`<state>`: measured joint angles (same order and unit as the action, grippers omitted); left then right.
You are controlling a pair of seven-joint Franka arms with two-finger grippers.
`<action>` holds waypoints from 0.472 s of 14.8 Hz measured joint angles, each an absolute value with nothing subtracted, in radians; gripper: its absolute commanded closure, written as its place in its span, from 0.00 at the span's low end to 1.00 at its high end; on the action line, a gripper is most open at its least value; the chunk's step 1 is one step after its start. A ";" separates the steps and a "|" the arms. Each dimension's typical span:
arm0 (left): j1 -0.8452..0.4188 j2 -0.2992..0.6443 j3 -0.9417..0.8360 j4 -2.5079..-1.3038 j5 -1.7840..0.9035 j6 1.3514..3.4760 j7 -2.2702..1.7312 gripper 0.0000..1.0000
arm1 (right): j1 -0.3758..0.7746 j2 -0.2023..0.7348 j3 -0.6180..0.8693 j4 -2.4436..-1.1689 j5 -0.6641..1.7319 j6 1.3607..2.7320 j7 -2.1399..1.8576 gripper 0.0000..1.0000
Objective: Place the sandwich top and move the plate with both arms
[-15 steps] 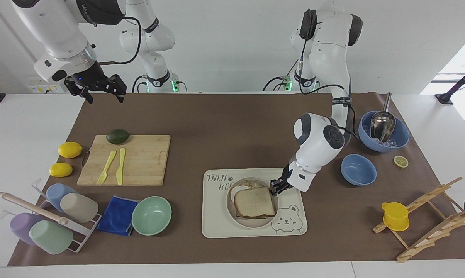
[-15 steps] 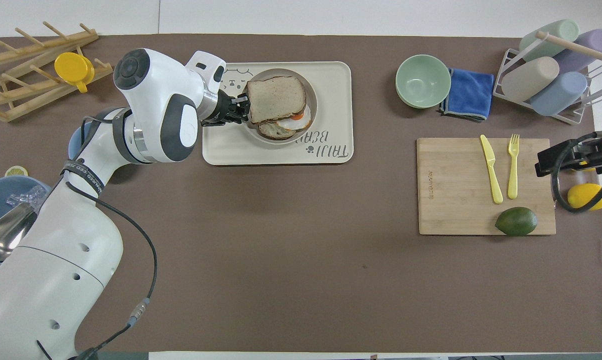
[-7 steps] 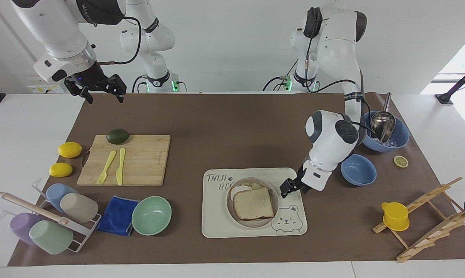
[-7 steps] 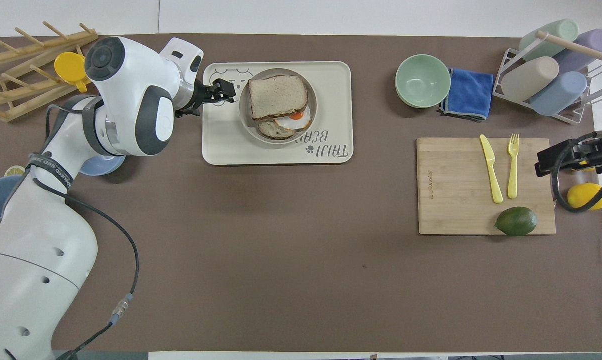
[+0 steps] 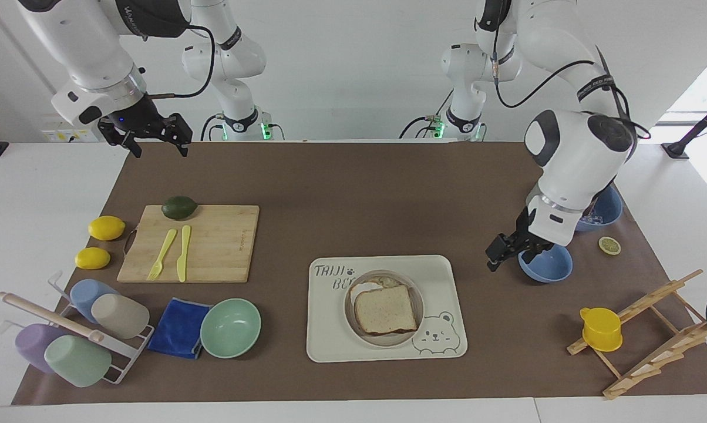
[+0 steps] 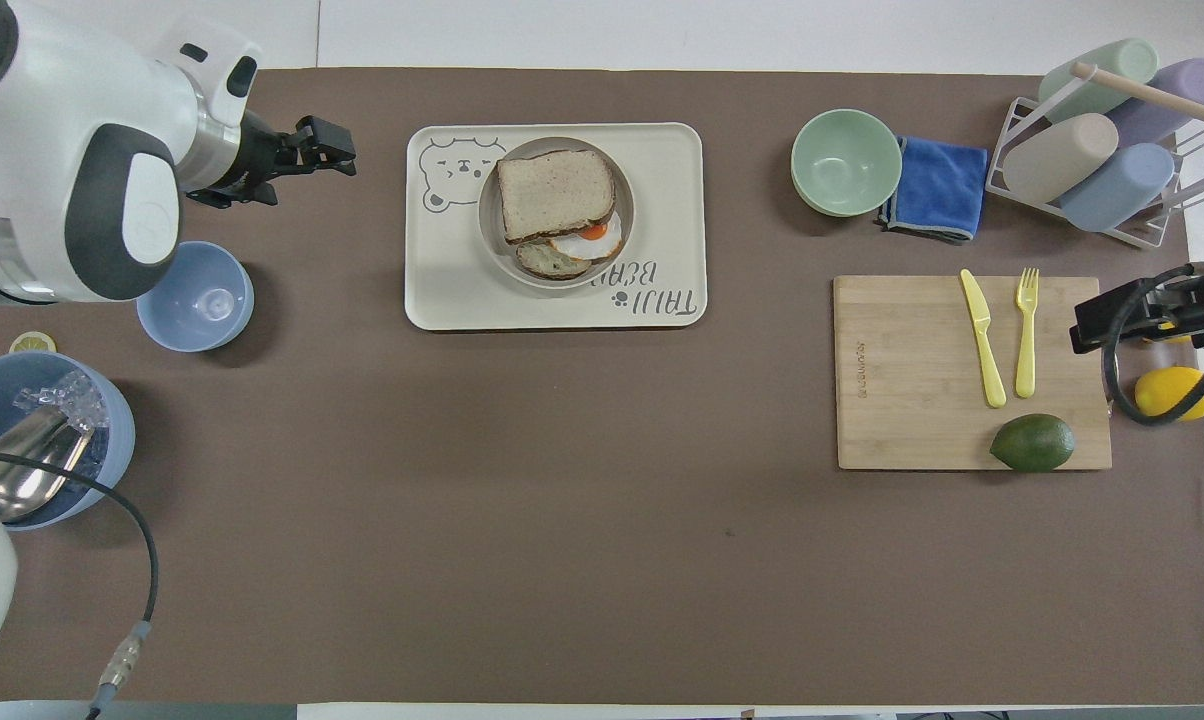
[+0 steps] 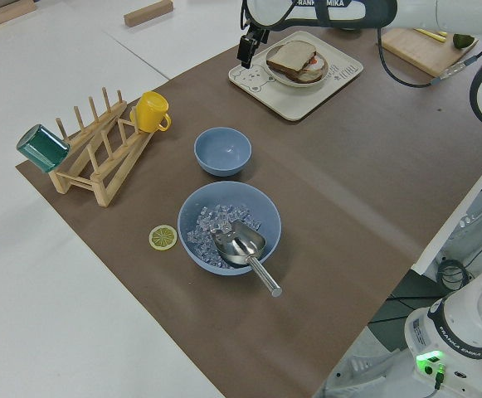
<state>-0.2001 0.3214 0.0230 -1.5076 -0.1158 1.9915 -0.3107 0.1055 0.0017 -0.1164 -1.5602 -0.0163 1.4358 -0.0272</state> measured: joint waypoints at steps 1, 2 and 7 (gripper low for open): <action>-0.193 0.293 0.023 -1.508 -0.097 1.955 -0.298 0.00 | 0.105 0.002 -0.116 -1.560 -0.016 1.436 -0.027 0.00; -0.186 0.267 0.024 -1.508 -0.085 1.917 -0.278 0.00 | 0.105 0.002 -0.116 -1.560 -0.016 1.436 -0.027 0.00; -0.138 0.137 0.025 -1.512 -0.068 1.713 -0.151 0.00 | 0.105 0.002 -0.116 -1.560 -0.016 1.436 -0.027 0.00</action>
